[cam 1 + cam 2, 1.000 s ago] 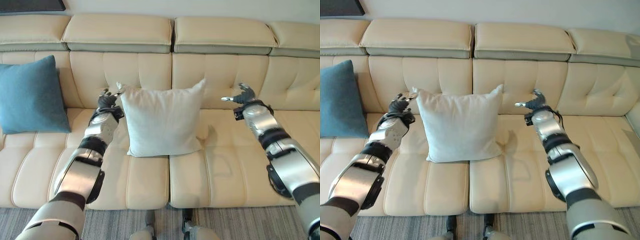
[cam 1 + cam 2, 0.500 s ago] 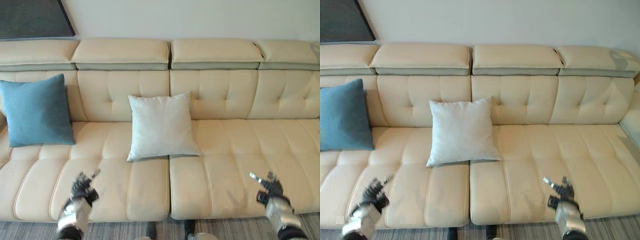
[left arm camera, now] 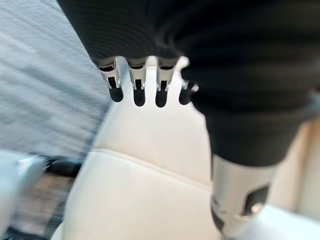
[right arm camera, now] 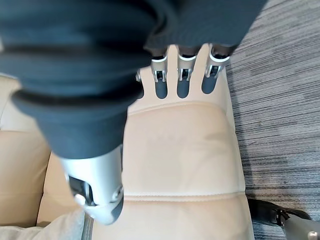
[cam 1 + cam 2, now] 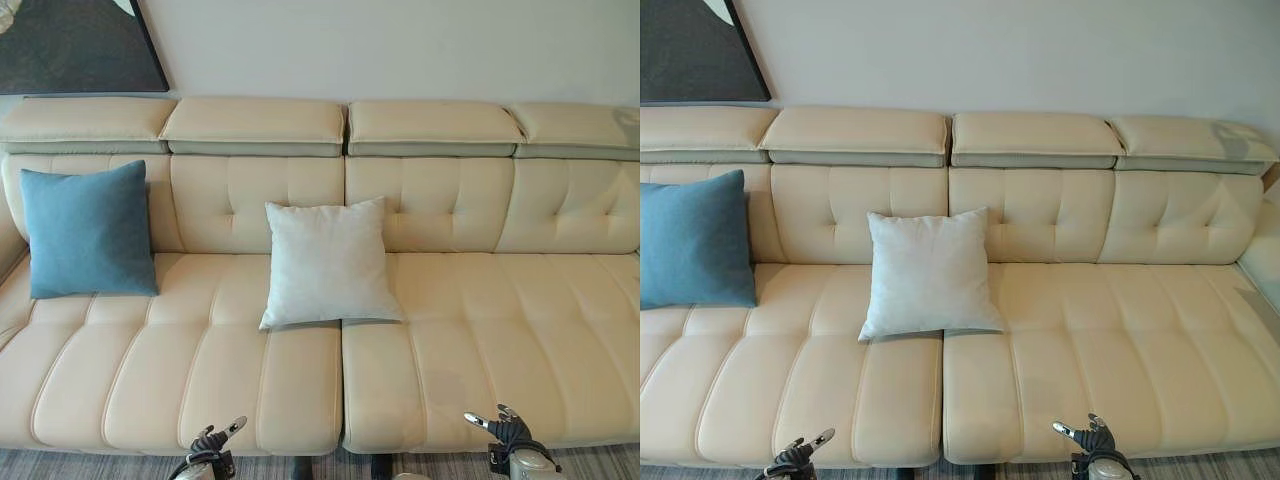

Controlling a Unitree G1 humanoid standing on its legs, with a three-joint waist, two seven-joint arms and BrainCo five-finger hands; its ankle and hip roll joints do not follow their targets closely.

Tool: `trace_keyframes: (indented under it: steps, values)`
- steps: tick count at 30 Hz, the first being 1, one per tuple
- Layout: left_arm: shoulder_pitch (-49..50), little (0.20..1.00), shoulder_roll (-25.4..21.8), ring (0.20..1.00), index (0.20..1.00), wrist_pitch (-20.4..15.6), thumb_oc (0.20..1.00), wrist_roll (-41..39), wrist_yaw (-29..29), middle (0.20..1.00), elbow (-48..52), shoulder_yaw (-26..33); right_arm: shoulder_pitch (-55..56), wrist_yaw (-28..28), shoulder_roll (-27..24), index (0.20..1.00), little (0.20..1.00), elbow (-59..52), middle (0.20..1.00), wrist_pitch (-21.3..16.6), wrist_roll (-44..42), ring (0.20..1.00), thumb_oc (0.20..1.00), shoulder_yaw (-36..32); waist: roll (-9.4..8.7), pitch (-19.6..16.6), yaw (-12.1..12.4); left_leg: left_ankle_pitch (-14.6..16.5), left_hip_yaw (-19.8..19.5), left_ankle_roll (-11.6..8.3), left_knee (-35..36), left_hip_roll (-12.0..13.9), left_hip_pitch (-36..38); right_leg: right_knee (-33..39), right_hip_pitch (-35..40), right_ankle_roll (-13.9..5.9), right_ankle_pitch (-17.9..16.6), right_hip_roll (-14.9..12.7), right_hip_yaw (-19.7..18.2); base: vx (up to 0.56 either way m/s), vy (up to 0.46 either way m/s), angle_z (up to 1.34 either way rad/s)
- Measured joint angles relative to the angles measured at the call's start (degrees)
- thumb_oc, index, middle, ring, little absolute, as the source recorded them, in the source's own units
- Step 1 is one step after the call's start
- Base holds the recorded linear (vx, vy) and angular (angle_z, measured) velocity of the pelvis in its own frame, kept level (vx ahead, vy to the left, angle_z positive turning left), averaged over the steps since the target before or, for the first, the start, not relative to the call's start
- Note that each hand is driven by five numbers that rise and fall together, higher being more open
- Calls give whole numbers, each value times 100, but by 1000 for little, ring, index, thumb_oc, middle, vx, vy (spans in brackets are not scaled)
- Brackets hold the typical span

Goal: Pick up all the scattered cushions and arrange them neatly on the sofa.

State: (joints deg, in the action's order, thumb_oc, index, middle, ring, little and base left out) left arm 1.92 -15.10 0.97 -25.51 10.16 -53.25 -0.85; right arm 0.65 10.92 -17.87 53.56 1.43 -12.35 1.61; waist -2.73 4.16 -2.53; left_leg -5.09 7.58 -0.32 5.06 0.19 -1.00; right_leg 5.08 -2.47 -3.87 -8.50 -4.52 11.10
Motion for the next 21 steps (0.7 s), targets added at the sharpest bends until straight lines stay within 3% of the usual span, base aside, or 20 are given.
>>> trace_keyframes:
  steps: [3,4,5,6,7,8,9,11,13,15,17,18,19,20,21]
  values:
    - [6,1000,-229,1000,1000,-68,1000,222,70,1000,609,-195,-49,14,13,1000,1000,-7,1000,-2,0,1000,1000,14,-65,97,32,-42,108,60,4,14,-26,-29,-68,-40,20,-32,16,-186,1,-20]
    - [-30,1000,-332,1000,1000,-192,1000,424,133,1000,1466,-185,-181,28,8,1000,1000,-121,1000,-23,7,1000,1000,10,250,326,124,-144,232,306,-13,360,-137,-1266,-341,-79,668,-99,498,-280,-162,-43]
    - [-85,1000,-373,1000,1000,-249,1000,429,134,1000,1648,-185,-184,23,35,1000,1000,-198,1000,-19,1,1000,1000,14,307,348,130,-220,244,312,-46,394,-152,-2133,-223,-250,1234,-287,425,-275,-224,-28]
    - [-28,1000,-386,1000,1000,-238,1000,428,171,1000,1855,-90,-83,35,125,1000,1000,-513,1000,-19,-10,1000,1000,-78,271,357,117,-303,240,266,-90,364,-205,-2913,-160,-349,1664,-355,116,-319,-285,3]
    - [15,1000,-317,1000,1000,-280,1000,427,179,1000,1911,-122,-15,37,160,1000,1000,-671,1000,-51,-12,1000,1000,-90,245,335,136,-343,245,215,-59,366,-186,-2854,17,-411,1832,-317,60,-242,-221,-17]
    - [0,1000,-376,1000,1000,-319,1000,417,198,1000,1881,-138,-53,19,235,1000,1000,-746,1000,-125,-28,1000,1000,20,89,277,226,-407,293,120,-53,304,-202,-1729,557,-443,1856,-258,-11,-294,-262,-40]
    - [-8,1000,-314,1000,1000,-302,1000,417,236,1000,1814,-117,-172,20,291,1000,1000,-768,1000,-150,-118,1000,1000,11,116,377,276,-453,380,40,-51,321,-238,-964,874,-120,1741,-146,18,-316,-292,-43]
    - [55,1000,-137,1000,1000,-266,1000,414,240,1000,1793,-138,-330,23,248,1000,1000,-806,1000,-149,-200,1000,1000,24,349,387,294,-560,372,-124,-62,536,-332,-505,977,-13,1400,158,-12,-333,-297,-13]
    - [69,1000,-26,1000,1000,-271,1000,416,264,1000,1765,-190,-195,22,245,1000,1000,-907,1000,-153,-380,1000,1000,35,405,386,271,-746,226,-227,-92,662,-385,-117,1184,144,1153,351,77,-379,-267,22]
    - [96,1000,-16,1000,1000,-265,1000,421,264,1000,1709,-328,-143,29,209,1000,1000,-910,1000,-157,-463,1000,1000,80,425,389,279,-951,180,-347,-121,806,-443,-37,1236,220,1112,552,166,-355,-192,24]
    - [140,1000,-14,1000,1000,-197,1000,430,262,1000,1697,-376,-123,37,171,1000,1000,-1088,1000,-161,-451,1000,1000,233,341,450,259,-1361,-83,-704,-108,872,-545,-5,1175,435,1054,575,219,-336,-138,2]
    - [213,1000,-19,1000,1000,-155,1000,443,258,1000,1693,-380,-83,31,141,1000,1000,-1184,1000,-161,-432,1000,1000,252,263,462,270,-1419,-249,-851,-111,764,-473,-8,1129,616,922,482,257,-280,-100,-19]
    - [224,1000,-33,1000,1000,-146,1000,447,261,1000,1689,-360,-39,35,102,1000,1000,-1320,1000,-164,-391,1000,1000,262,129,476,262,-1127,-335,-858,-275,538,-441,-12,1040,626,867,321,226,-162,-39,-25]
    - [202,1000,-27,1000,1000,-152,1000,467,265,1000,1695,-345,-14,47,7,1000,1000,-1433,1000,-192,-342,1000,1000,219,167,493,237,-885,-298,-788,-379,331,-220,-42,988,595,801,237,146,-208,-39,-9]
    - [195,1000,-26,1000,1000,-153,1000,469,263,1000,1694,-341,-11,34,-25,1000,1000,-1445,1000,-200,-335,1000,1000,242,125,521,179,-620,-234,-707,-514,322,-202,-40,956,590,778,208,153,-122,10,-10]
